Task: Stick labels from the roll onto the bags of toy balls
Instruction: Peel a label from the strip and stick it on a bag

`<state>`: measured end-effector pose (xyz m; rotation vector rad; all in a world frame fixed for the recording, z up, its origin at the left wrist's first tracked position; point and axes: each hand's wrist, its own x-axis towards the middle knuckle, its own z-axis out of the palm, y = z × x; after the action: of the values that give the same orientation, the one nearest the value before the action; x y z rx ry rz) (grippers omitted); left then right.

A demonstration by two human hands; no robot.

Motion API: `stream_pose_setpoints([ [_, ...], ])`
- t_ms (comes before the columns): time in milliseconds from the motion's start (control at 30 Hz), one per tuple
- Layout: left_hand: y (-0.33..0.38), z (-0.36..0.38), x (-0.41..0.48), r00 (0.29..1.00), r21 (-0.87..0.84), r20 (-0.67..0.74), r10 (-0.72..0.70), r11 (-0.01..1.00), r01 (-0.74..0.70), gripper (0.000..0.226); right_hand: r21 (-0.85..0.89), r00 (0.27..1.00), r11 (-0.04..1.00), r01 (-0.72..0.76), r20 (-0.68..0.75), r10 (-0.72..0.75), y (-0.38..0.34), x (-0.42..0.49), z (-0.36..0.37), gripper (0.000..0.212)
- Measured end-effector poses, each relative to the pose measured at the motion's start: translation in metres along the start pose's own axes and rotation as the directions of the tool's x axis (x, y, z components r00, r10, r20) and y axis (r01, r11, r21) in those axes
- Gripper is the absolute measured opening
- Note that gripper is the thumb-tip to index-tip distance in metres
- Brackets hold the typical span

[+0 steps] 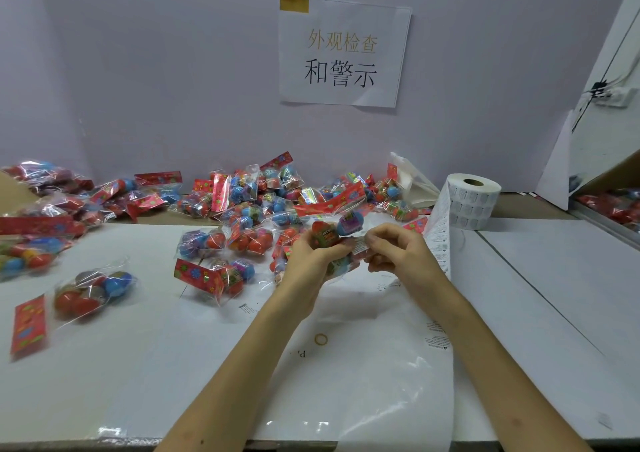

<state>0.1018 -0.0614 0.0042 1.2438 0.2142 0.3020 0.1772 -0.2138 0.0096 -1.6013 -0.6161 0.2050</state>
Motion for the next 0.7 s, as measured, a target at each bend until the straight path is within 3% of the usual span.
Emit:
stream_pose_setpoints([
  [133,0.000,0.001,0.000,1.000,0.005,-0.027,0.013,1.000,-0.012,0.028,-0.006,1.000,1.000,-0.005,-0.012,0.005,0.001,0.000,0.001,0.014],
  [333,-0.003,-0.001,0.002,0.996,0.038,-0.041,0.084,0.996,-0.082,0.023,0.019,0.993,0.996,-0.086,0.077,0.084,-0.003,-0.002,0.005,0.044],
  [467,-0.005,-0.004,0.003,0.992,-0.006,-0.069,0.104,0.995,-0.104,0.024,0.018,0.994,0.999,-0.027,0.106,0.025,-0.001,-0.004,0.009,0.020],
  [700,-0.004,-0.008,0.004,0.996,-0.079,-0.088,0.032,0.996,-0.039,0.024,0.026,0.994,1.000,0.001,0.111,-0.004,0.000,-0.005,0.011,0.029],
])
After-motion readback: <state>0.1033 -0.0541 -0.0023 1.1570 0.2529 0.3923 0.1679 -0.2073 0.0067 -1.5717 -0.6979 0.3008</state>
